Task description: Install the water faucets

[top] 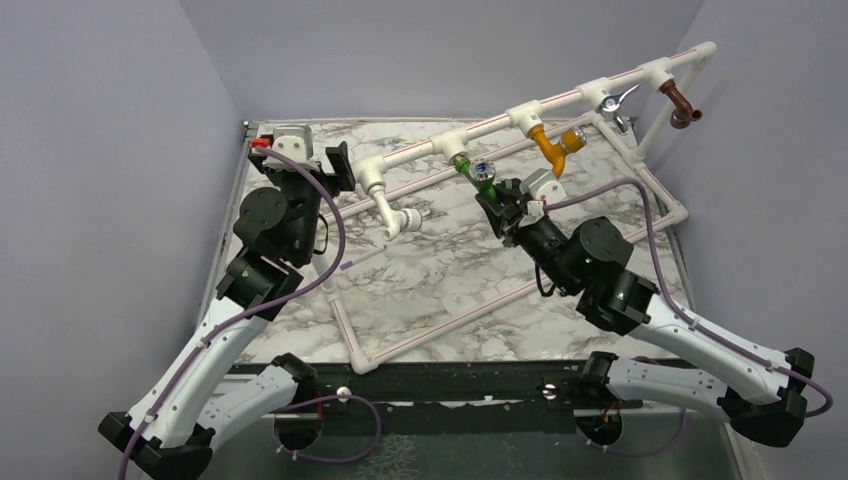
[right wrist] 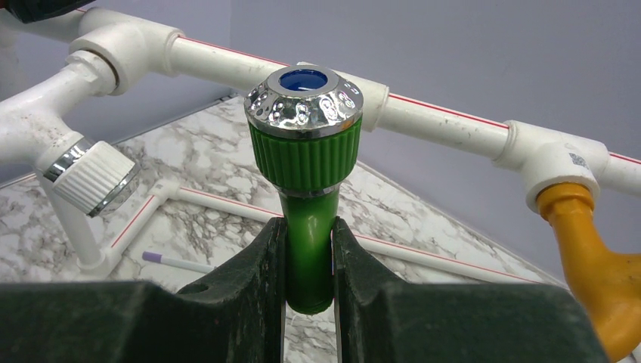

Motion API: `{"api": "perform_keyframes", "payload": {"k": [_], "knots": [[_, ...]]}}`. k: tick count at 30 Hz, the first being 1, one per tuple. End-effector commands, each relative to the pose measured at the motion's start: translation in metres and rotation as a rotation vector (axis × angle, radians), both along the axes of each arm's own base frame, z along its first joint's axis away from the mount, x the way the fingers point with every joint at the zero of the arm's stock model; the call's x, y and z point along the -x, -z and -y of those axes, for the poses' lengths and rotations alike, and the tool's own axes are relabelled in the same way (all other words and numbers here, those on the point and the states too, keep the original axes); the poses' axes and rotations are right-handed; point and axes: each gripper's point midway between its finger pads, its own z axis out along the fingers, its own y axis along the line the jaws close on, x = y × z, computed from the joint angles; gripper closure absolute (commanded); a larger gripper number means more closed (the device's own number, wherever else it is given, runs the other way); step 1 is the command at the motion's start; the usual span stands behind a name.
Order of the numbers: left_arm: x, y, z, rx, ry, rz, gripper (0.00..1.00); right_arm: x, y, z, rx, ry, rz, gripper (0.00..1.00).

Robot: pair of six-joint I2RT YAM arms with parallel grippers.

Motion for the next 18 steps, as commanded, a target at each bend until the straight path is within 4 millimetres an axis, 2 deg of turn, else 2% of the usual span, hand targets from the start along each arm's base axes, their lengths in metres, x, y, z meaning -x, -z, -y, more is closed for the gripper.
{"api": "perform_keyframes", "payload": {"k": [1,5,9,12,18], "knots": [[-0.006,0.036,-0.003,-0.057,-0.04,-0.099,0.17,-0.004,-0.024,0.009,-0.069,0.055,0.065,1.0],[-0.008,0.043,-0.003,-0.064,-0.047,-0.113,0.17,-0.007,-0.018,0.011,-0.051,0.076,0.062,1.0],[-0.011,0.05,-0.003,-0.077,-0.054,-0.132,0.17,-0.009,-0.012,0.004,-0.027,0.061,0.054,1.0],[-0.011,0.052,-0.003,-0.078,-0.055,-0.134,0.17,-0.01,-0.003,-0.002,-0.013,0.046,0.036,0.99],[-0.009,0.052,-0.004,-0.073,-0.055,-0.126,0.17,-0.012,0.008,0.001,-0.026,0.069,0.022,1.0]]}}
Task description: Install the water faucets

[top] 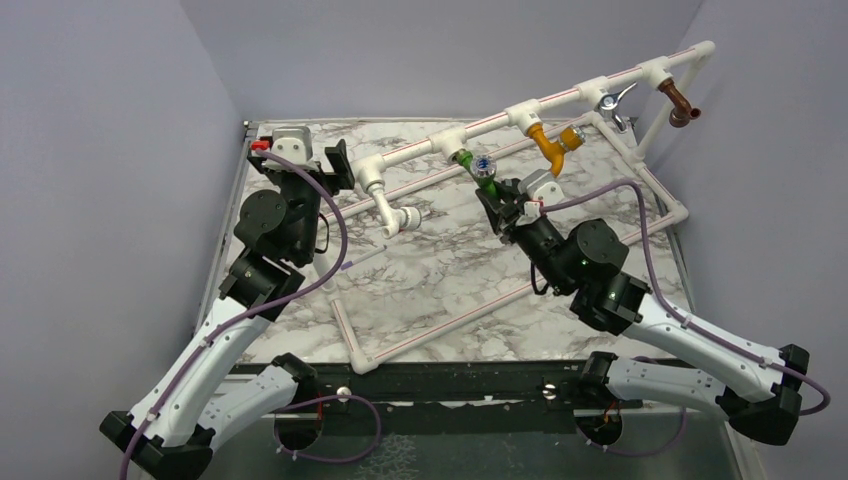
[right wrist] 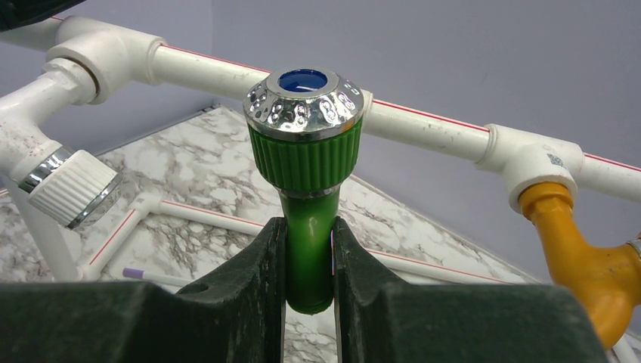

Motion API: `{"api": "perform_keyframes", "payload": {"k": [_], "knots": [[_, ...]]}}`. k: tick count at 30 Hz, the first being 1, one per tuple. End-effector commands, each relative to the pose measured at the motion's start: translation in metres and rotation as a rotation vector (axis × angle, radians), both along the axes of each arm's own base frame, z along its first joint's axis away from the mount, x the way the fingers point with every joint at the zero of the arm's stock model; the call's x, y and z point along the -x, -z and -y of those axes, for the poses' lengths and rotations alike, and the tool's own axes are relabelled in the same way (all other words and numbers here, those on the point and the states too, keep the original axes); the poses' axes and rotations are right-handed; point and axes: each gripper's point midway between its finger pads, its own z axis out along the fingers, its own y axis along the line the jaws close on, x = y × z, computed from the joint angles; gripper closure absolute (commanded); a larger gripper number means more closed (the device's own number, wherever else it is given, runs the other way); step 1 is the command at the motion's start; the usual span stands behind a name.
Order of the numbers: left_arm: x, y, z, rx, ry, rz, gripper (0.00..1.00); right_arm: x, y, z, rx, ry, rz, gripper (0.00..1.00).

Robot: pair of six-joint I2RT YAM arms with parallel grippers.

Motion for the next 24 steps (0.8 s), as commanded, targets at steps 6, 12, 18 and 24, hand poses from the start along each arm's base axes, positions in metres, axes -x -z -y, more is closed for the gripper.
{"api": "perform_keyframes", "payload": {"k": [6,12,18,24], "knots": [[-0.004,0.051,-0.005,-0.065,-0.046,-0.144,0.17,-0.001,0.02,-0.003,-0.024,0.002,-0.037,1.0],[-0.004,0.052,-0.004,-0.067,-0.043,-0.146,0.17,-0.001,0.017,0.0,-0.048,0.01,-0.024,1.0],[-0.005,0.054,-0.004,-0.072,-0.047,-0.148,0.17,0.0,0.004,0.004,-0.066,0.018,0.004,0.99],[-0.005,0.054,-0.004,-0.073,-0.046,-0.148,0.17,0.003,-0.001,0.008,-0.084,0.018,0.008,1.0]]}}
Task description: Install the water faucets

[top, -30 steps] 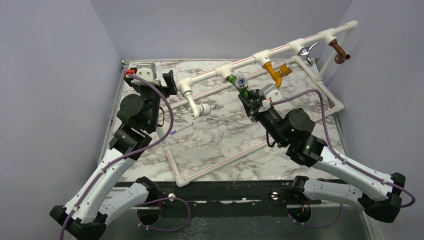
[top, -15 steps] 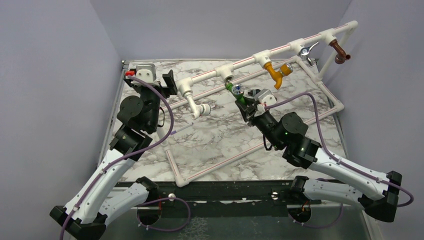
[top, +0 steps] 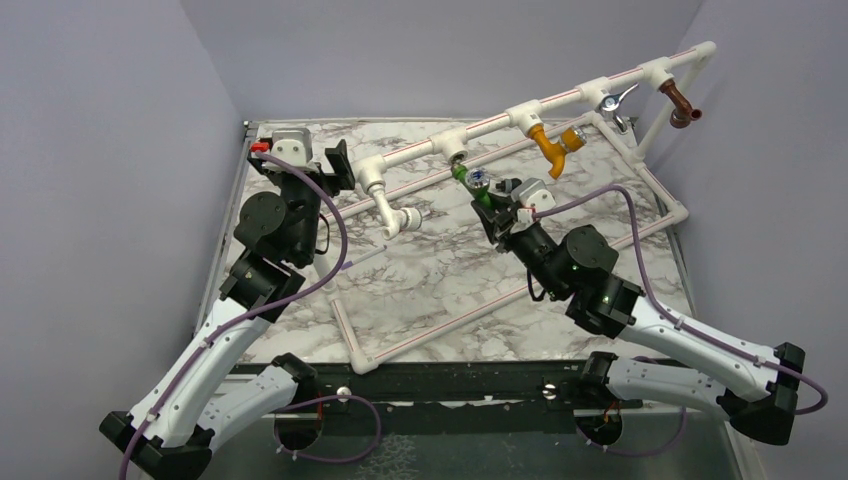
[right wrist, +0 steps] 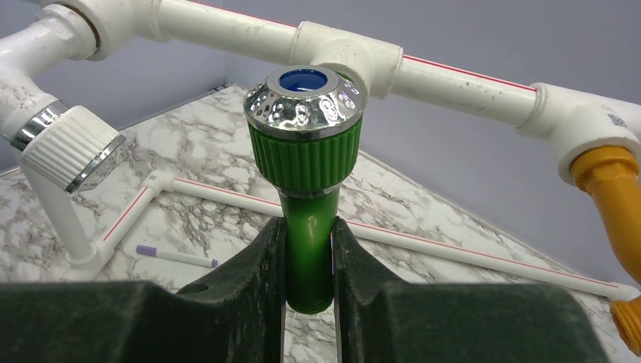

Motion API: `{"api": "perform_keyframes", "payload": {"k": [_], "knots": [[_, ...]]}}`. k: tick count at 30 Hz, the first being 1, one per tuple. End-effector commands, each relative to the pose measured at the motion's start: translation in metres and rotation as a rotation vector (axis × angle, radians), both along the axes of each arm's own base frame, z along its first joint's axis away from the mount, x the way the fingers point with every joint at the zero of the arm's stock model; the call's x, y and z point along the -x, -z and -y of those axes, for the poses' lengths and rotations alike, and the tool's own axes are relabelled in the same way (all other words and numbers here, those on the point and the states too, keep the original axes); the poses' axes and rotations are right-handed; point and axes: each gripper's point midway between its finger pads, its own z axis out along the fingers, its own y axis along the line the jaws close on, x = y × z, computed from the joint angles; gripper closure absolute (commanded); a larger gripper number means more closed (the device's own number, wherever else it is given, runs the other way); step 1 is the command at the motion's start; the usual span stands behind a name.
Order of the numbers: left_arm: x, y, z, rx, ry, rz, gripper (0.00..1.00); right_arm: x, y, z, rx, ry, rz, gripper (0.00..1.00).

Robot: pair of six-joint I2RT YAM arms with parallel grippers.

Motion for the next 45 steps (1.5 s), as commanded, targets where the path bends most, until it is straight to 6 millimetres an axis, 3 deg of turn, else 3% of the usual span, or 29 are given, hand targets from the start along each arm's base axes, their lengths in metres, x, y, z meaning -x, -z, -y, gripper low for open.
{"api": "perform_keyframes", "payload": {"k": [1,45], "knots": [[-0.005,0.055,-0.004,-0.076,-0.045,-0.158,0.17,0.004,-0.031,0.011,-0.1,0.021,0.053,0.99],[-0.004,0.054,-0.006,-0.084,-0.048,-0.152,0.17,-0.001,-0.044,0.001,-0.113,0.01,0.044,1.0]]}}
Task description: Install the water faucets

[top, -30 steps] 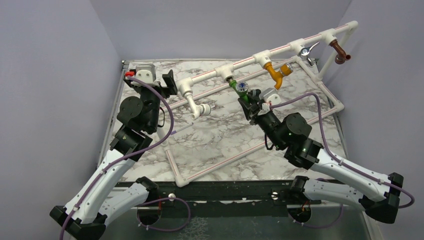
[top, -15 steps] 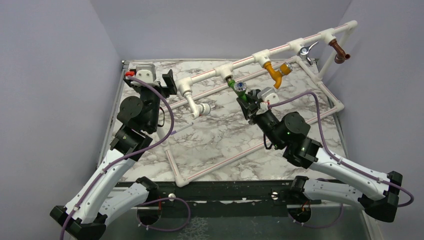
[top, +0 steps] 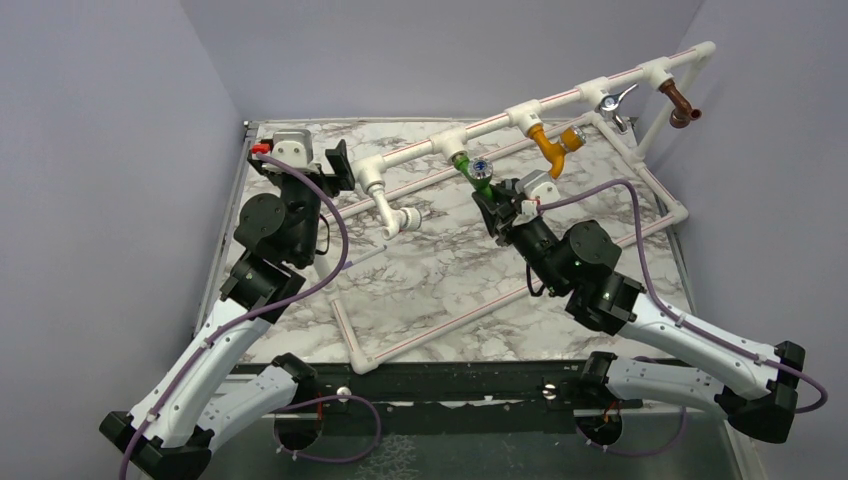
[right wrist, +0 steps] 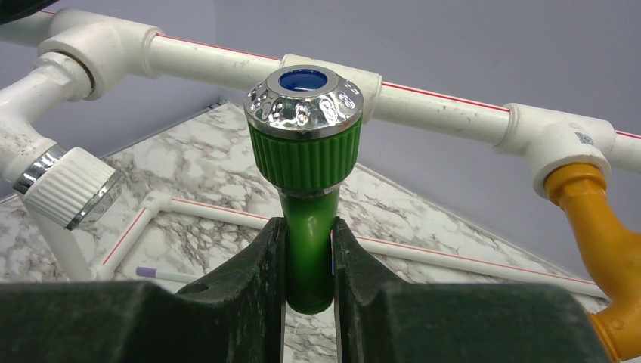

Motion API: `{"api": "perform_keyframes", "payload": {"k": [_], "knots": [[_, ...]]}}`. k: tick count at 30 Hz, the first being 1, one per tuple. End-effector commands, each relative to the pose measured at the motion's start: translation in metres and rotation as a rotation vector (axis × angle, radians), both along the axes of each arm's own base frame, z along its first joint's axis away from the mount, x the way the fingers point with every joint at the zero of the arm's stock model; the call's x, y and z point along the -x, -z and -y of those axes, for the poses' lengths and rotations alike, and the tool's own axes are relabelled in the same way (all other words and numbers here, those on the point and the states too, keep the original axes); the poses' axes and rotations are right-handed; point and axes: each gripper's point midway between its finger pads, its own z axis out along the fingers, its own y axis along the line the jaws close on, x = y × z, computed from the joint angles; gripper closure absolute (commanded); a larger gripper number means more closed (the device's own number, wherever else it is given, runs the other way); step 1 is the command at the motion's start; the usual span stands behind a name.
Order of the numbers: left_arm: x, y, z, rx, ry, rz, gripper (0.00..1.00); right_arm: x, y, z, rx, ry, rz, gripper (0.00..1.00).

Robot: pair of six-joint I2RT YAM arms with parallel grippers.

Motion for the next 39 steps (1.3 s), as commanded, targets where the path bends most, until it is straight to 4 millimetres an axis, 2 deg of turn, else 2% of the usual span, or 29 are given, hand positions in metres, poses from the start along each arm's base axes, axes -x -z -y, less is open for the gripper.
{"api": "perform_keyframes", "payload": {"k": [1,15,23,30,39], "knots": [[-0.004,0.055,-0.005,-0.075,-0.047,-0.162,0.17,0.0,-0.024,0.002,-0.065,0.008,0.031,1.0],[-0.004,0.055,-0.005,-0.074,-0.047,-0.163,0.17,-0.011,-0.006,-0.01,-0.057,0.071,-0.015,1.0],[-0.004,0.055,-0.003,-0.068,-0.035,-0.164,0.17,-0.006,-0.012,-0.019,-0.079,0.084,-0.028,0.99],[-0.002,0.053,-0.003,-0.059,-0.026,-0.159,0.17,-0.002,-0.016,-0.021,-0.169,0.079,-0.063,1.0],[0.0,0.052,-0.004,-0.054,-0.025,-0.153,0.17,-0.005,-0.011,-0.015,-0.305,0.113,-0.106,1.0]]}}
